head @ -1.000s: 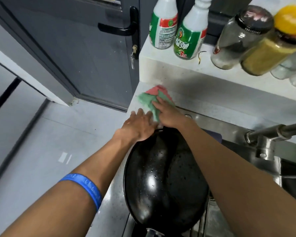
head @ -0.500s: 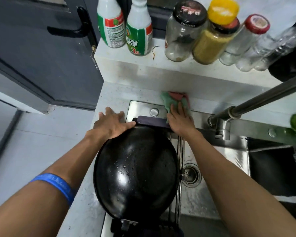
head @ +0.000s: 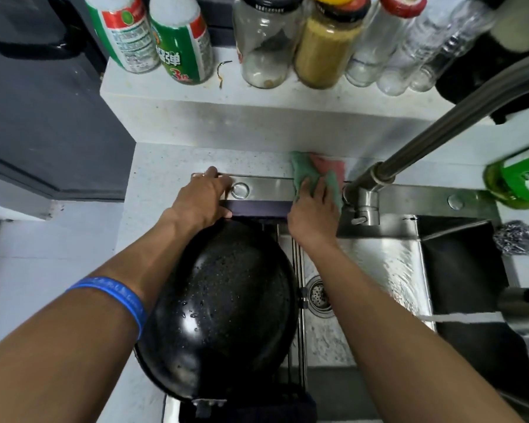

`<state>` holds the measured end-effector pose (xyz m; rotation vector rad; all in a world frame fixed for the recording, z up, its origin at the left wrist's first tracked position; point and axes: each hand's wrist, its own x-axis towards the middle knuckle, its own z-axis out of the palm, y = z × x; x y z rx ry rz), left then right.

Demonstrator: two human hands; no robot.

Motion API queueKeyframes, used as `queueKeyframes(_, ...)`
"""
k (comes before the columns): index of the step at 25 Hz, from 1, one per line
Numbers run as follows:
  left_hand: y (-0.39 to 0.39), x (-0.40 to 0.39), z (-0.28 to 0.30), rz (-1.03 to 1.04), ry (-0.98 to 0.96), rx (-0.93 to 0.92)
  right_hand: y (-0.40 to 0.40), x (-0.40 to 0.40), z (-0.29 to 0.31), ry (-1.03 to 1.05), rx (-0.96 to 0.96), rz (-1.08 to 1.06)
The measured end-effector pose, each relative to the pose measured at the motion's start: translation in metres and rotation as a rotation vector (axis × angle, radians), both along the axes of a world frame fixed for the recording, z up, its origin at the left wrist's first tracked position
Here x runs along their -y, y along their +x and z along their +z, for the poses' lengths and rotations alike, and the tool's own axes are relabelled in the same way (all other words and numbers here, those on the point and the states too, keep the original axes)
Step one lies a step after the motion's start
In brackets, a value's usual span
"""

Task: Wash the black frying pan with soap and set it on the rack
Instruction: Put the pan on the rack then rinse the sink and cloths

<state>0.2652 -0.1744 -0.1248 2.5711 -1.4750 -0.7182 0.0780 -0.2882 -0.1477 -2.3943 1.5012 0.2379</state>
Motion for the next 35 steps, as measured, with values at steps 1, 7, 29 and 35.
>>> queueKeyframes(1,-0.001,0.001,-0.002,0.010,0.016,0.000,-0.007,0.002,0.002,-0.020,0.005,-0.024)
queueKeyframes(7,-0.041,-0.013,0.029,0.349,-0.252,-0.085,-0.038,-0.029,0.013,0.020,0.517,-0.251)
queueKeyframes(29,-0.473,0.037,0.120,0.399,-0.560,-0.812,-0.384,-0.002,0.081,1.091,1.325,-1.284)
queueKeyframes(35,-0.479,0.073,0.147,0.879,-0.695,-0.839,-0.360,0.059,0.084,1.138,1.087,-1.111)
